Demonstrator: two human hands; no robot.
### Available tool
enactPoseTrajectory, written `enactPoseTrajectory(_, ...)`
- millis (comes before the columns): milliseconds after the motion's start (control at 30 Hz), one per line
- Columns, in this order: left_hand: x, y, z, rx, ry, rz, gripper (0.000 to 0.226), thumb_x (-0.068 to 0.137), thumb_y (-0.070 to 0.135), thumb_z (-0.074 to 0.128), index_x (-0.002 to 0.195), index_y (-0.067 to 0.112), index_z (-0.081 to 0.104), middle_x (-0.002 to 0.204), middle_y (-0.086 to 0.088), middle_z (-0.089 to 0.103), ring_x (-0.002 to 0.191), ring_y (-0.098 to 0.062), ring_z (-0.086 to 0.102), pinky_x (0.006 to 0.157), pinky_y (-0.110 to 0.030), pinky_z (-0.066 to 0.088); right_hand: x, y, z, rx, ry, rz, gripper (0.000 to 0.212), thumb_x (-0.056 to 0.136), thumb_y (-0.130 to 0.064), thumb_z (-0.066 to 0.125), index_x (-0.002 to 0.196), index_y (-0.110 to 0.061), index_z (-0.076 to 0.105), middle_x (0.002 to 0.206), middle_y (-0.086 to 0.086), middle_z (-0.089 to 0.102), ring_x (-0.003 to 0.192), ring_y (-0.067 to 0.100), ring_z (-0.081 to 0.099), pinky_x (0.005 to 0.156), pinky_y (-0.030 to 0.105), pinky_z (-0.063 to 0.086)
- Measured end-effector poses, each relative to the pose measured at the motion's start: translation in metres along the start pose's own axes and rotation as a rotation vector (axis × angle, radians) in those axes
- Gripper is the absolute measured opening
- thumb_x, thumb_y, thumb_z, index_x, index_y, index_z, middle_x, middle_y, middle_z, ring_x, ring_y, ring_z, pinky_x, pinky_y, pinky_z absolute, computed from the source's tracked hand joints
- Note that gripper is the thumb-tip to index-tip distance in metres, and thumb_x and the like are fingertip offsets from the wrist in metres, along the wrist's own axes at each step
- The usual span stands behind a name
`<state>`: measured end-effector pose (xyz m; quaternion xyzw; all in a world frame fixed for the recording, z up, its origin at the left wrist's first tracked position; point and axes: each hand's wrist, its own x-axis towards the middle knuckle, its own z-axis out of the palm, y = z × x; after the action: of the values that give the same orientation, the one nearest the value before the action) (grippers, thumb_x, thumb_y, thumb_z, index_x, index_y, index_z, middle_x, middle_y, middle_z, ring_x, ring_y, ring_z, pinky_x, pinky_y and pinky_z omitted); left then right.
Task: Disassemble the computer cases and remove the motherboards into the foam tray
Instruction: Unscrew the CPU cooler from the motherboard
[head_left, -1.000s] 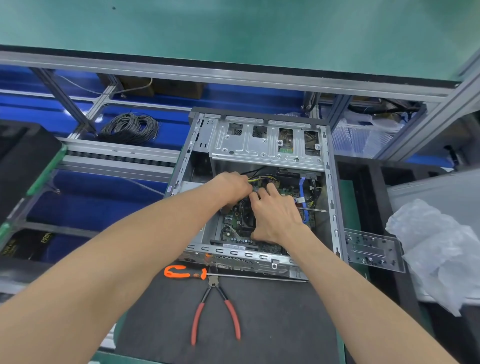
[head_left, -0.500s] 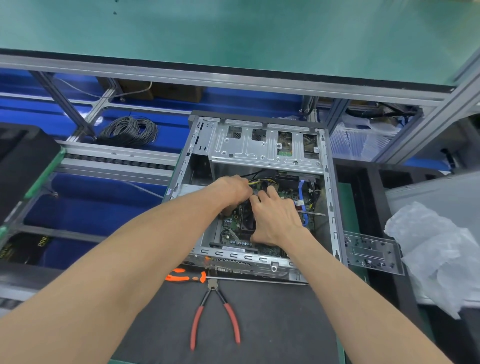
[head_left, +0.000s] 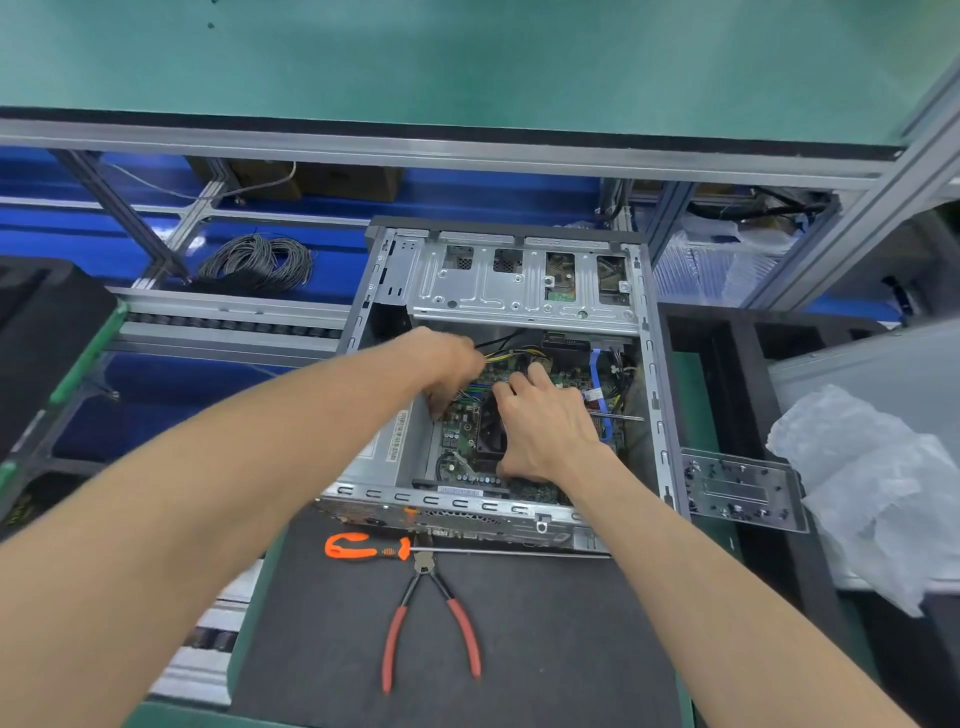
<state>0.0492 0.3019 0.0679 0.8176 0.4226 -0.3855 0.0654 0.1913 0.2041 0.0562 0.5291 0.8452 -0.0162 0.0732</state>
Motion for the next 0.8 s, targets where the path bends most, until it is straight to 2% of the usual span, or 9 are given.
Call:
enactPoseTrajectory(133, 0.006, -0.027, 0.004, -0.202, -0.089, 0.11, 0.028, 0.078, 0.042, 0.083, 0.062, 0.026, 0.066, 0.058, 0.012, 0.056, 0.058, -0.007, 0.049, 0.056, -0.022, 0.04, 0.0, 0.002, 0.002, -0.002, -0.007, -0.005, 0.073, 0.061, -0.049, 0.078, 0.12, -0.014, 0.053, 0.114, 0.001, 0.058, 0.116, 0.024, 0.043, 0.058, 0.036, 0.033)
enactPoseTrajectory(233, 0.013, -0.04, 0.016, -0.296, -0.078, 0.205, 0.023, 0.079, 0.04, 0.082, 0.081, 0.017, 0.08, 0.054, 0.014, 0.056, 0.047, -0.002, 0.044, 0.051, -0.016, 0.035, 0.002, 0.001, 0.002, 0.008, -0.009, -0.003, 0.074, 0.062, -0.05, 0.078, 0.122, -0.014, 0.052, 0.117, 0.002, 0.057, 0.119, 0.025, 0.041, 0.059, 0.036, 0.035)
enactPoseTrajectory(300, 0.019, -0.045, 0.024, -0.338, -0.039, 0.244, 0.023, 0.078, 0.038, 0.083, 0.084, 0.016, 0.081, 0.054, 0.015, 0.058, 0.045, -0.002, 0.043, 0.054, -0.02, 0.036, 0.003, 0.001, 0.004, 0.013, -0.01, -0.002, 0.073, 0.063, -0.048, 0.077, 0.122, -0.014, 0.051, 0.119, 0.002, 0.056, 0.12, 0.025, 0.04, 0.059, 0.036, 0.036)
enactPoseTrajectory(367, 0.024, -0.047, 0.027, -0.352, -0.009, 0.259, 0.016, 0.075, 0.039, 0.085, 0.071, 0.025, 0.078, 0.049, 0.021, 0.057, 0.044, 0.0, 0.044, 0.053, -0.02, 0.036, 0.004, 0.001, 0.004, 0.016, -0.013, 0.0, 0.073, 0.063, -0.048, 0.078, 0.122, -0.014, 0.051, 0.119, 0.002, 0.056, 0.12, 0.025, 0.04, 0.059, 0.035, 0.036)
enactPoseTrajectory(433, 0.026, -0.046, 0.025, -0.336, -0.001, 0.276, 0.028, 0.073, 0.039, 0.087, 0.055, 0.034, 0.066, 0.044, 0.024, 0.054, 0.043, 0.001, 0.045, 0.047, -0.013, 0.033, 0.005, 0.002, 0.004, 0.018, -0.013, 0.001, 0.073, 0.063, -0.047, 0.078, 0.122, -0.014, 0.051, 0.119, 0.002, 0.056, 0.12, 0.025, 0.04, 0.058, 0.035, 0.036)
enactPoseTrajectory(500, 0.029, -0.044, 0.024, -0.299, -0.002, 0.277, 0.036, 0.071, 0.041, 0.088, 0.048, 0.035, 0.06, 0.04, 0.024, 0.051, 0.041, 0.002, 0.045, 0.045, -0.011, 0.033, 0.006, 0.002, 0.004, 0.021, -0.018, 0.003, 0.074, 0.062, -0.046, 0.078, 0.122, -0.013, 0.051, 0.119, 0.002, 0.056, 0.121, 0.025, 0.04, 0.058, 0.035, 0.035)
enactPoseTrajectory(600, 0.031, -0.036, 0.021, -0.179, -0.009, 0.263, 0.044, 0.069, 0.049, 0.087, 0.048, 0.024, 0.056, 0.033, 0.016, 0.042, 0.04, -0.005, 0.04, 0.041, -0.013, 0.032, 0.006, 0.002, 0.005, 0.021, -0.017, 0.004, 0.074, 0.061, -0.045, 0.078, 0.122, -0.013, 0.052, 0.118, 0.002, 0.056, 0.12, 0.025, 0.04, 0.057, 0.036, 0.034)
enactPoseTrajectory(667, 0.031, -0.029, 0.019, -0.105, -0.013, 0.245, 0.05, 0.067, 0.055, 0.086, 0.051, 0.019, 0.054, 0.037, 0.013, 0.042, 0.046, -0.008, 0.04, 0.04, -0.014, 0.03, 0.006, 0.002, 0.005, 0.021, -0.014, 0.002, 0.074, 0.06, -0.046, 0.078, 0.121, -0.013, 0.052, 0.117, 0.002, 0.057, 0.119, 0.025, 0.041, 0.057, 0.035, 0.034)
enactPoseTrajectory(800, 0.035, -0.021, 0.02, 0.041, 0.02, 0.256, 0.057, 0.07, 0.061, 0.081, 0.052, 0.017, 0.05, 0.05, 0.004, 0.048, 0.055, -0.013, 0.043, 0.056, -0.024, 0.038, 0.004, 0.002, 0.007, 0.015, -0.014, 0.0, 0.073, 0.059, -0.046, 0.078, 0.119, -0.013, 0.053, 0.115, 0.001, 0.057, 0.12, 0.025, 0.042, 0.056, 0.034, 0.034)
